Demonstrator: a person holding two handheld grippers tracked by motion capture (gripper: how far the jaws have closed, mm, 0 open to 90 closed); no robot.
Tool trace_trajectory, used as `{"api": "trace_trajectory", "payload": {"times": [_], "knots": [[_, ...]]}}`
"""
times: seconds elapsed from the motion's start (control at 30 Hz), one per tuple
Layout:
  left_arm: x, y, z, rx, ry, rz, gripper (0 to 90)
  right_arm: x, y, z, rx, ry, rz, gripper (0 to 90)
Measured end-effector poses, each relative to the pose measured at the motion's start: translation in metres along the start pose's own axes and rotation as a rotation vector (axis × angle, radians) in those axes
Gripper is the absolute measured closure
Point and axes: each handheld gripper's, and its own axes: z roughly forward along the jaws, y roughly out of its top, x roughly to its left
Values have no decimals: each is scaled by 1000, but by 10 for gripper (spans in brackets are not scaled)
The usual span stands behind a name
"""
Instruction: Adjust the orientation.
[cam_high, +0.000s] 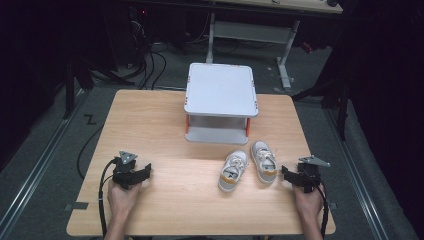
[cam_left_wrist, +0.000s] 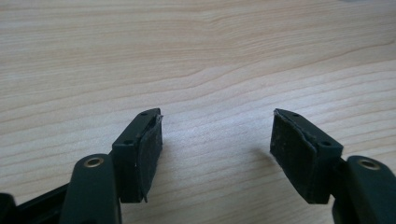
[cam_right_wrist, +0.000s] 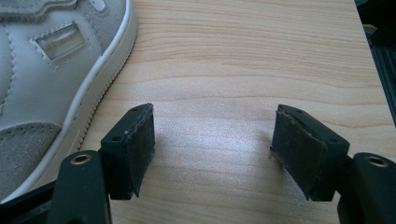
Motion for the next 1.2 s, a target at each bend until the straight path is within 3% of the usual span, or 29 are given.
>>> {"api": "trace_trajectory", "payload": {"times": [0.17, 0.23, 0.27, 0.47, 0.83, 1.03, 1.2], "knots": [[-16, 9, -4, -11, -60, 30, 359, 0, 0, 0, 0, 0, 0, 300], [-19, 11, -4, -9, -66, 52, 362, 0, 0, 0, 0, 0, 0, 300], [-28, 15, -4, -16, -81, 69, 370, 0, 0, 0, 0, 0, 0, 300], [-48, 24, -6, -27, -160, 115, 407, 0, 0, 0, 0, 1, 0, 300], [-68, 34, -8, -33, -225, 135, 428, 0, 0, 0, 0, 0, 0, 300], [-97, 44, -8, -44, -284, 191, 438, 0, 0, 0, 0, 0, 0, 300], [-116, 51, -4, -37, -328, 210, 439, 0, 0, 0, 0, 0, 0, 300]]}}
